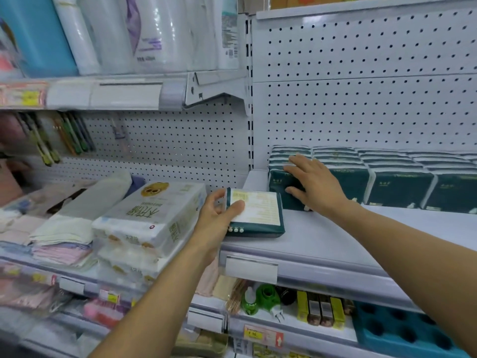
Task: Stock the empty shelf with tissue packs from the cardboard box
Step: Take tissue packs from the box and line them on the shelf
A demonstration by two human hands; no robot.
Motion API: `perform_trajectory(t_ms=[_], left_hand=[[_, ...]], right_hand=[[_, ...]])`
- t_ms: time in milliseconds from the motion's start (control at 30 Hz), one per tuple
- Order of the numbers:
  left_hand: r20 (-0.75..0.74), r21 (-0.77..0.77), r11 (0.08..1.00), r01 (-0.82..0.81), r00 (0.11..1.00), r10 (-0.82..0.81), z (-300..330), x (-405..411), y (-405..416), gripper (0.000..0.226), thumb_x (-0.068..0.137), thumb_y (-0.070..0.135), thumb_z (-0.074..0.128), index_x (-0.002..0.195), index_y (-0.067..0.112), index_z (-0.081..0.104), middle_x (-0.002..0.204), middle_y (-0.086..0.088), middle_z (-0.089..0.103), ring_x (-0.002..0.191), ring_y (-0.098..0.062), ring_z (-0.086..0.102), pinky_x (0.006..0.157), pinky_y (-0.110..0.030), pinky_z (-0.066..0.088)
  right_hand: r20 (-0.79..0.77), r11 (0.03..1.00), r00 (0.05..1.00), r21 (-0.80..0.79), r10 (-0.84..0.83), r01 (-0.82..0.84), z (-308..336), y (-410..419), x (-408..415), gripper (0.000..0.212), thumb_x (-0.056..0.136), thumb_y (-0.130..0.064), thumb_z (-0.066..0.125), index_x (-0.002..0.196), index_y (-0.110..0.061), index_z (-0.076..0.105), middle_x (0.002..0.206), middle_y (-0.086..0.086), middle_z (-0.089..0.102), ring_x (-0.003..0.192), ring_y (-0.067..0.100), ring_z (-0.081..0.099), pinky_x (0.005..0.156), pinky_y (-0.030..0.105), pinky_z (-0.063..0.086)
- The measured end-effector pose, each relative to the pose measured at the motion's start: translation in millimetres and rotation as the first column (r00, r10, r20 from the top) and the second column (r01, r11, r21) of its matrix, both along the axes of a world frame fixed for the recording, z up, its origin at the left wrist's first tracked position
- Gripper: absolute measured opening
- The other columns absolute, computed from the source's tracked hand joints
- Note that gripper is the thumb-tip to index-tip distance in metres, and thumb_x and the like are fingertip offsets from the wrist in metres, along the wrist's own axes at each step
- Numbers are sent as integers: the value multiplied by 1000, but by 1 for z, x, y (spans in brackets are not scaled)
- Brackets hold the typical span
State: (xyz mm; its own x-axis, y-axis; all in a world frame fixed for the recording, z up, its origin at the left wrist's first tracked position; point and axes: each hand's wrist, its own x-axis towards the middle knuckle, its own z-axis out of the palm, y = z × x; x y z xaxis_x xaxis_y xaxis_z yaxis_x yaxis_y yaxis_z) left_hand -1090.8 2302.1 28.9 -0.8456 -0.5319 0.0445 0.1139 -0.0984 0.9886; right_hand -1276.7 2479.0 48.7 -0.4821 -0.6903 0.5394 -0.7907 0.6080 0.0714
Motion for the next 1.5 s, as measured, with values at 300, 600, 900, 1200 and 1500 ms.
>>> perform_trajectory(t_ms=[300, 600, 900, 1200, 1500], left_hand=[[-17, 103, 995, 4, 1000, -2, 11, -8, 9, 41, 96, 14, 60, 130, 34, 52, 115, -11, 64, 90, -22, 64, 80, -38, 54], [94, 130, 984, 121, 987, -134, 25, -9, 29, 52, 99, 59, 36, 116, 18, 62, 106, -12, 66, 65, -16, 59, 53, -29, 47], [35, 33, 978, 205, 978, -206, 31, -17, 51, 39, 90, 19, 70, 123, 13, 50, 112, -8, 68, 95, -25, 71, 80, -38, 60], [-54, -584, 793, 176, 966, -254, 45, -34, 86, 39, 78, 11, 78, 105, 27, 56, 96, 6, 69, 89, -1, 63, 73, -9, 48], [-107, -818, 573, -59, 993, -50, 17, -63, 64, 43, 89, 24, 69, 129, 30, 53, 129, 15, 52, 122, -4, 41, 103, -19, 34]], right_hand=[[-183, 925, 907, 25, 378, -380, -9, 12, 39, 76, 81, -38, 70, 146, -19, 36, 151, 6, 36, 137, 26, 33, 113, 43, 28], [622, 656, 553, -736, 555, 169, -1, 29, 87, 18, 83, -22, 75, 100, -19, 67, 91, 8, 70, 78, 17, 62, 62, 26, 54], [675, 593, 340, -738, 655, 322, 1, 49, 89, 25, 86, -20, 72, 106, -8, 65, 100, 14, 71, 86, 23, 69, 69, 35, 57], [-125, 945, 971, -235, 202, -227, 9, 77, 79, 84, 74, -34, 78, 146, -23, 37, 150, 3, 35, 135, 25, 38, 106, 41, 36], [196, 899, 979, -437, 53, 39, -26, 133, 49, 37, 84, -21, 74, 120, -23, 62, 109, -8, 56, 99, 11, 51, 78, 35, 53]])
